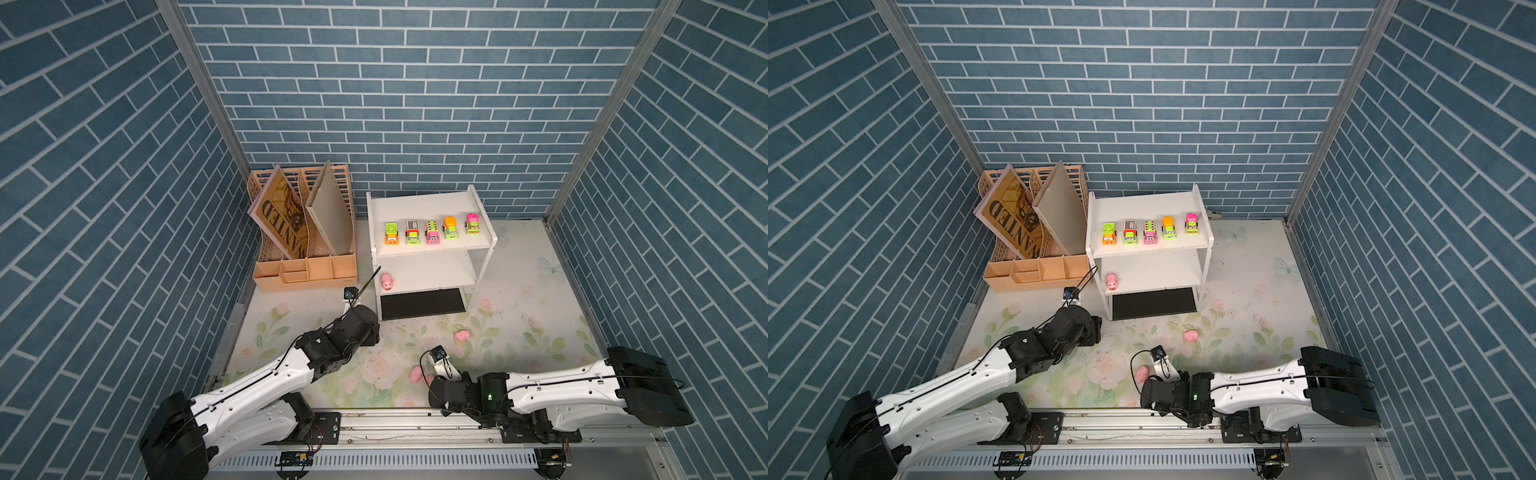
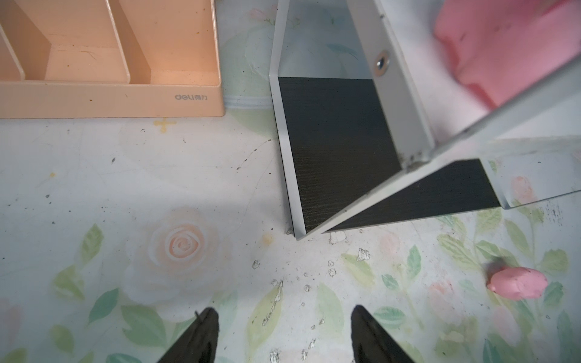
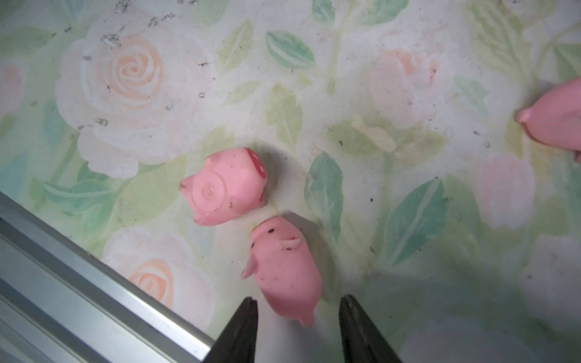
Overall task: Organize plastic toys on shelves
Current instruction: Adjust the plastic toy at the center of the board.
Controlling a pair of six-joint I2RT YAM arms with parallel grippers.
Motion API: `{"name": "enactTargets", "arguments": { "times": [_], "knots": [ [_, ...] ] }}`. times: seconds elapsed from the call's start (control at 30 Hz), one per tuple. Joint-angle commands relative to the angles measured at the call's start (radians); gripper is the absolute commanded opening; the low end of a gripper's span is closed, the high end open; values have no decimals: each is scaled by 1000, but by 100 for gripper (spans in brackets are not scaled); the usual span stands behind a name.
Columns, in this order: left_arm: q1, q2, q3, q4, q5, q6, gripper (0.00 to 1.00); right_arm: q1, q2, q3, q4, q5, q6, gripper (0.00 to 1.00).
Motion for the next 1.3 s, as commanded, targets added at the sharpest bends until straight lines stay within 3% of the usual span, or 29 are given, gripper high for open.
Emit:
{"name": "enactTargets", "arguments": {
  "times": [0.0,0.37,0.77,0.9,1.03,1.27],
  "knots": [
    [7,-8,10,-13,-7,2,70,6,23,-25,8,-12,53,48],
    [7,-9,12,-17,-6,3,70,-91,29,-88,12,-3,133,49],
    [7,-15,36,-47,-20,9,70,-320,82,-53,159,-23,-80,49],
    [7,-33,35,-59,-30,8,70,-312,23,-1,44,71,-58,49],
    [7,-38,28,-48,-24,7,70,-218,-15,48,25,131,-35,50],
    [7,-43,24,-34,-12,2,70,-162,120,131,17,134,83,59]
  ]
}}
